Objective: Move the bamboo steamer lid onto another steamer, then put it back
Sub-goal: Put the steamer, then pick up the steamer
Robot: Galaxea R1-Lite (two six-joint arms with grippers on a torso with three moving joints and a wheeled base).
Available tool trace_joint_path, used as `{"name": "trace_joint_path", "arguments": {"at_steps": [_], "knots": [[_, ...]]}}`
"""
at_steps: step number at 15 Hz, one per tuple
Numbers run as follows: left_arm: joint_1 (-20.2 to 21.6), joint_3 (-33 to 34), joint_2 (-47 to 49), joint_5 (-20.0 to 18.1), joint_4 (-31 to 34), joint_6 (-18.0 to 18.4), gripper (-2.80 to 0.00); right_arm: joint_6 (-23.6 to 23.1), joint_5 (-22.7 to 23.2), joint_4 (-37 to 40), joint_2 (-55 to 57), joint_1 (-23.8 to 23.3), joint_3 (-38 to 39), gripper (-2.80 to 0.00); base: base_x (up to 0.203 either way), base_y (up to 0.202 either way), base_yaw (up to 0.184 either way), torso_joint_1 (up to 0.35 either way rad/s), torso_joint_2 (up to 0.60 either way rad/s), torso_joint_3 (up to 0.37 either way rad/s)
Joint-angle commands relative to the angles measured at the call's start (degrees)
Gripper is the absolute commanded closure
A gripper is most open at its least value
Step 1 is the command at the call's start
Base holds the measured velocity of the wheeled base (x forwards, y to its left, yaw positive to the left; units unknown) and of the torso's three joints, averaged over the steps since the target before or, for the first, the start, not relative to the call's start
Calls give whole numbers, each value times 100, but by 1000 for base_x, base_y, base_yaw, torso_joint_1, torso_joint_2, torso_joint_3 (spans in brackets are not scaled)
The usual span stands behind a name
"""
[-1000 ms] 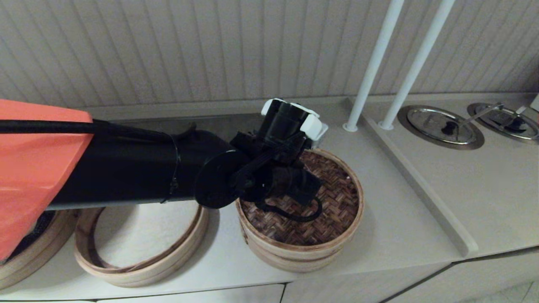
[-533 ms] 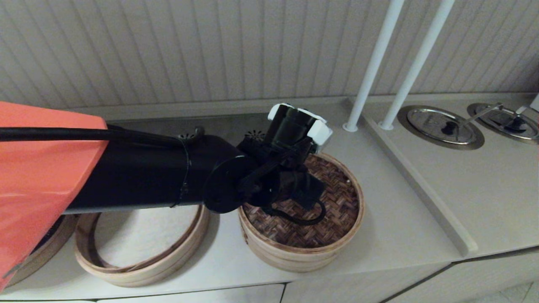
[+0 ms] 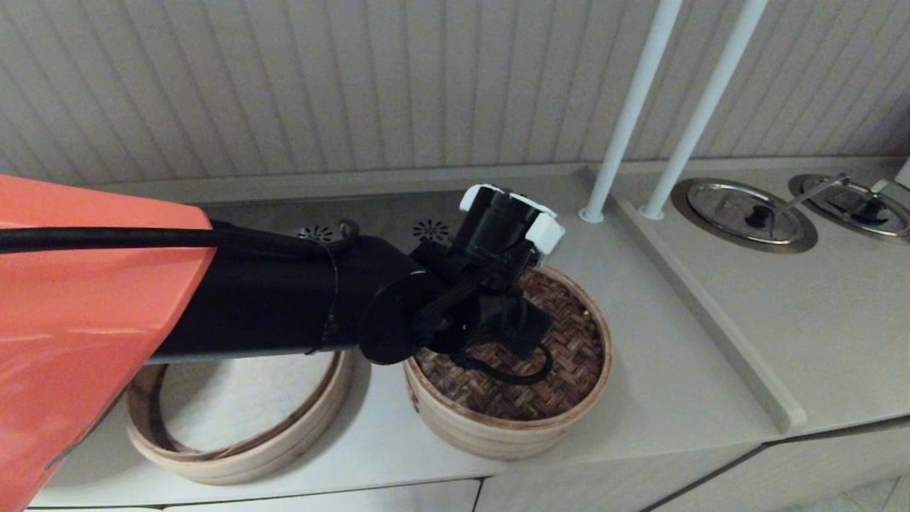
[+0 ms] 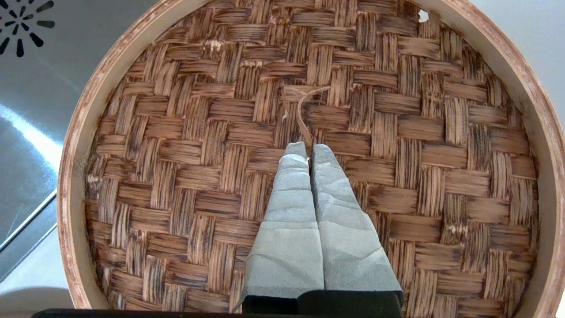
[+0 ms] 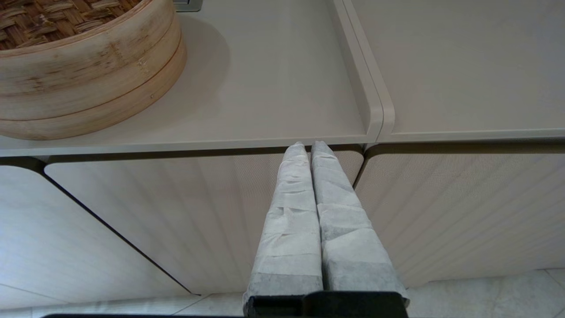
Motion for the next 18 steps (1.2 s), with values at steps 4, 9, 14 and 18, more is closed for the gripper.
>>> {"name": "trace_joint_path", "arguments": {"at_steps": [4, 9, 14, 18], "knots": [[2, 32, 34, 1, -18, -4, -280, -4, 2, 4, 8, -1, -1, 0, 0, 0, 0, 0, 0, 0], [18, 88, -431, 4, -44, -57, -280, -4, 2, 4, 8, -1, -1, 0, 0, 0, 0, 0, 0, 0], [484, 731, -1505, 13, -52, -57, -280, -4, 2, -2, 8, -1, -1, 0, 0, 0, 0, 0, 0, 0], [1278, 1972, -2479, -10, -136, -70, 0, -4, 2, -5, 8, -1, -1, 0, 0, 0, 0, 0, 0, 0]]}}
